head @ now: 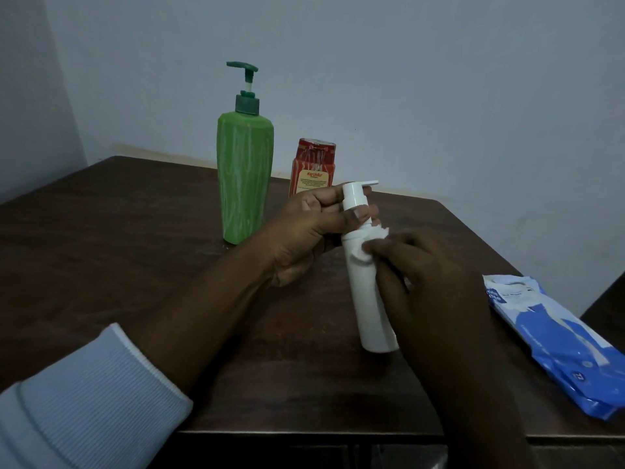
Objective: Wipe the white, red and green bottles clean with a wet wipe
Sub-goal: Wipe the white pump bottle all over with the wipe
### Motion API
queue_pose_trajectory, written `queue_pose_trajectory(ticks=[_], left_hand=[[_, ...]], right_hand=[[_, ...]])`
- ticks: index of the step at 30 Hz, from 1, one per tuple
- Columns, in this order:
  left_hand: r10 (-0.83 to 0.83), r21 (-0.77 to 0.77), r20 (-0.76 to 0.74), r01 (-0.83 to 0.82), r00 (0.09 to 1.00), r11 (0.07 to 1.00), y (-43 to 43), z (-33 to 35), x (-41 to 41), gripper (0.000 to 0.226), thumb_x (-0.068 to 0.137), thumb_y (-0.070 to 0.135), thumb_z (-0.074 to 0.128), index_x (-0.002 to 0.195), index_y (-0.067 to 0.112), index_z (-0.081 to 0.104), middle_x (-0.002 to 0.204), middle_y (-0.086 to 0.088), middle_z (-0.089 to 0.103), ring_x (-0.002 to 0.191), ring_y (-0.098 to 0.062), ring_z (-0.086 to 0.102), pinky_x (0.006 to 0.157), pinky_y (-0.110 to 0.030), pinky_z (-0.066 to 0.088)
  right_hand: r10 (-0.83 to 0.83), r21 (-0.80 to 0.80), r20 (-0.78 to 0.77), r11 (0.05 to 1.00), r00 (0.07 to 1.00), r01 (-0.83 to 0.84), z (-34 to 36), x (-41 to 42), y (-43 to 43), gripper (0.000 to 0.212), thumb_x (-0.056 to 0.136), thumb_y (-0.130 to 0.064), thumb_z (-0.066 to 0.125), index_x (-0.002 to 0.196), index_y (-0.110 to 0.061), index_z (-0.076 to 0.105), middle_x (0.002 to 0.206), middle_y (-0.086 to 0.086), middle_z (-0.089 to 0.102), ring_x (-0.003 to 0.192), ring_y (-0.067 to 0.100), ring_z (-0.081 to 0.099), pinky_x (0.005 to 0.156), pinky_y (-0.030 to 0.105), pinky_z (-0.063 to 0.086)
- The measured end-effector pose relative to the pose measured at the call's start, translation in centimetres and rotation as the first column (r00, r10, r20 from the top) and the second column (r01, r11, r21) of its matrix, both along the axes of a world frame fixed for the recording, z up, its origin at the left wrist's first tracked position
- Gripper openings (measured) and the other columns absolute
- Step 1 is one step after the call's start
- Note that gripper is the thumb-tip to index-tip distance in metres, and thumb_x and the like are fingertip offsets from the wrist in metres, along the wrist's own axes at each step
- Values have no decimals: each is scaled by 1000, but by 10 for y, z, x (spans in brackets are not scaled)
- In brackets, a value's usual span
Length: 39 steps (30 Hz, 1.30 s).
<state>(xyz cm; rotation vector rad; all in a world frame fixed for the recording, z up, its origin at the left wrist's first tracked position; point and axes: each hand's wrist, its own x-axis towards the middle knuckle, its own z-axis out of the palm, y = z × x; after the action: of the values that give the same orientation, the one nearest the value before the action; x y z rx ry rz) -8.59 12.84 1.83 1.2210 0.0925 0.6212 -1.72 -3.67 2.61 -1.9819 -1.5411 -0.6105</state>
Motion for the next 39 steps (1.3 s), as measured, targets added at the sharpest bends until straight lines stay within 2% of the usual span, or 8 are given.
queue_pose_trajectory(ticks=[4, 7, 10, 19, 23, 27, 33, 39], left_hand=[[7, 1, -3, -7, 1000, 1000, 0, 0, -1, 48, 73, 11, 74, 120, 7, 68, 104, -8, 78, 98, -20, 74, 90, -31, 62], [21, 0, -9, -21, 1000, 1000, 0, 2, -2, 50, 73, 11, 75, 122, 4, 67, 104, -11, 77, 98, -21, 74, 91, -33, 61], [5, 2, 2, -5, 1000, 1000, -2, 3, -1, 48, 73, 11, 76, 120, 5, 68, 103, -10, 78, 97, -21, 74, 90, -33, 62], [2, 26, 28, -3, 1000, 1000, -5, 2, -4, 50, 70, 10, 75, 120, 8, 69, 105, -8, 78, 98, -16, 75, 85, -29, 62], [58, 2, 10, -58, 998, 998, -5, 2, -4, 47, 68, 11, 77, 114, 6, 71, 104, -12, 78, 94, -20, 75, 89, -33, 62], [57, -52, -1, -57, 998, 997, -8, 1, -1, 37, 73, 10, 76, 109, 6, 71, 104, -14, 77, 94, -21, 74, 88, -35, 62], [15, -110, 39, -10, 999, 994, -6, 3, -1, 40, 91, 8, 64, 130, -3, 63, 112, -14, 75, 112, -27, 69, 102, -38, 56], [99, -75, -28, -101, 995, 992, -2, 2, -2, 34, 90, 8, 70, 124, 3, 68, 122, -18, 74, 116, -28, 70, 94, -37, 60]], right_hand=[[-18, 48, -47, 999, 999, 20, 2, -3, -2, 19, 85, -15, 59, 99, -15, 73, 97, 2, 67, 84, 15, 62, 67, 13, 38], [-34, -247, -246, 969, 969, -29, 11, 4, -21, 15, 87, -18, 65, 93, -30, 72, 87, -13, 65, 77, 0, 58, 60, 3, 36], [-26, -417, -191, 907, 981, -57, 11, 8, -36, 21, 90, -20, 61, 97, -38, 69, 94, -19, 63, 74, -8, 51, 64, -1, 36], [75, 148, 52, 986, 996, -82, 0, 4, 0, 24, 82, -13, 60, 103, -9, 71, 99, 4, 66, 86, 15, 60, 73, 18, 42], [66, -117, -83, 990, 994, -75, 4, 8, -17, 18, 85, -15, 62, 96, -24, 73, 99, -4, 66, 86, 13, 62, 67, 13, 40], [15, -408, -221, 907, 975, -106, 3, 14, -34, 25, 86, -19, 63, 94, -41, 71, 105, -17, 63, 94, 3, 60, 85, 24, 49], [63, -260, -167, 960, 984, -106, -14, 28, -27, 26, 82, -14, 67, 93, -36, 72, 97, -15, 66, 87, 2, 61, 77, 31, 54], [186, -3, -161, 982, 969, -189, -20, 33, -24, 20, 82, -18, 59, 95, -28, 71, 97, -18, 63, 89, 0, 61, 72, 19, 49]])
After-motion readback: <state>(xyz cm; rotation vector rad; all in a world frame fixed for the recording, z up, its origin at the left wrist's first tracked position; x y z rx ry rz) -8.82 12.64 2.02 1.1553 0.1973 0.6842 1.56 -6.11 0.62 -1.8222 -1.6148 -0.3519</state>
